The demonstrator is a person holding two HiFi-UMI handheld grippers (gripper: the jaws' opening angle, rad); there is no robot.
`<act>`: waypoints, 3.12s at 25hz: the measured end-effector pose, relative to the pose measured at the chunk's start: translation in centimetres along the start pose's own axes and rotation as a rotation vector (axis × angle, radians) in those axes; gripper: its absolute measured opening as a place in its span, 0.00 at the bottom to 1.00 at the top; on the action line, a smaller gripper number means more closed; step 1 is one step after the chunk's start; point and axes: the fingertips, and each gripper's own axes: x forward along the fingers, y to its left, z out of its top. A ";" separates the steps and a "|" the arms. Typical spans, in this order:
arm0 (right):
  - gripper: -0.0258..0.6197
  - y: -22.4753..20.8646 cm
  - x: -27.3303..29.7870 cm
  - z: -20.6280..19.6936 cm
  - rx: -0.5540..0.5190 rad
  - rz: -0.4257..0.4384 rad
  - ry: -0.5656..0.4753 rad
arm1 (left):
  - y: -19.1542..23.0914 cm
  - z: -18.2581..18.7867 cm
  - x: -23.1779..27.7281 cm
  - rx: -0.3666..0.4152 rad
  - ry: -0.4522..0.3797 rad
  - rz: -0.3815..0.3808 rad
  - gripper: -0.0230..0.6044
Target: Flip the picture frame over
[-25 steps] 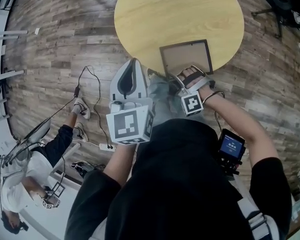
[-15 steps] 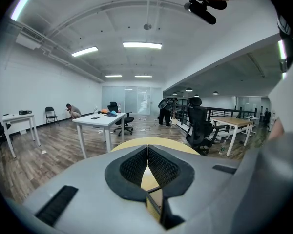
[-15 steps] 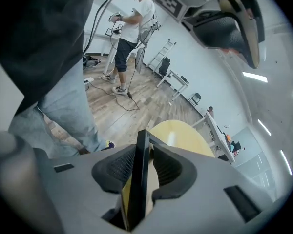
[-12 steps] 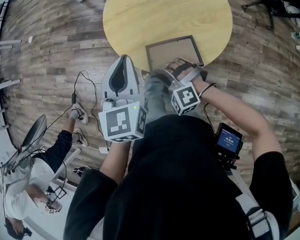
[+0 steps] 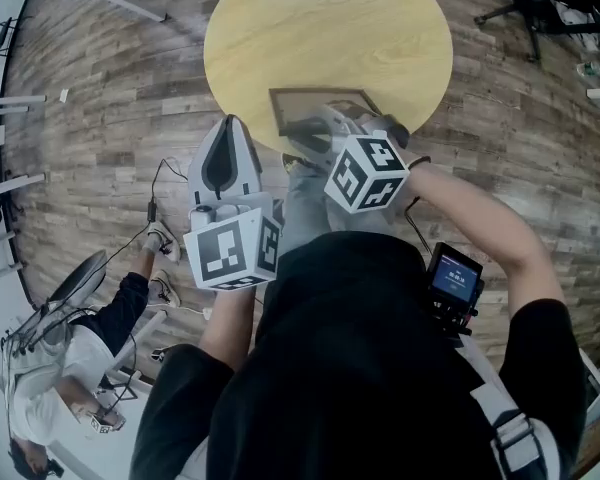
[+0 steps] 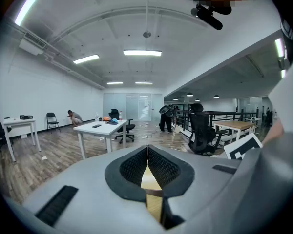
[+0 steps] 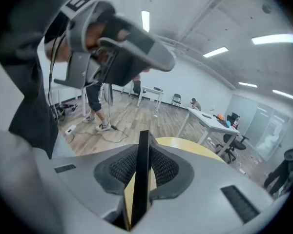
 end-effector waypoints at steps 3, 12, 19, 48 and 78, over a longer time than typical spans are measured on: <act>0.17 -2.5 -1.0 1.3 0.179 -0.022 -0.073 | 0.0 0.2 -0.1 0.008 -0.005 -0.001 0.07; 0.17 -8.9 -3.1 -0.6 0.726 -0.132 -0.281 | -0.3 0.6 -0.5 0.017 -0.016 -0.008 0.07; 0.17 -13.5 -6.2 -5.7 1.015 -0.293 -0.353 | -0.9 0.3 -0.5 0.023 -0.008 -0.021 0.07; 0.23 -10.0 -5.5 -24.1 1.110 -0.582 0.172 | -1.5 0.4 -0.9 0.055 0.017 -0.022 0.07; 0.24 -12.8 -4.6 -16.4 0.243 -0.547 0.433 | -2.4 0.8 0.5 0.076 -0.005 -0.112 0.07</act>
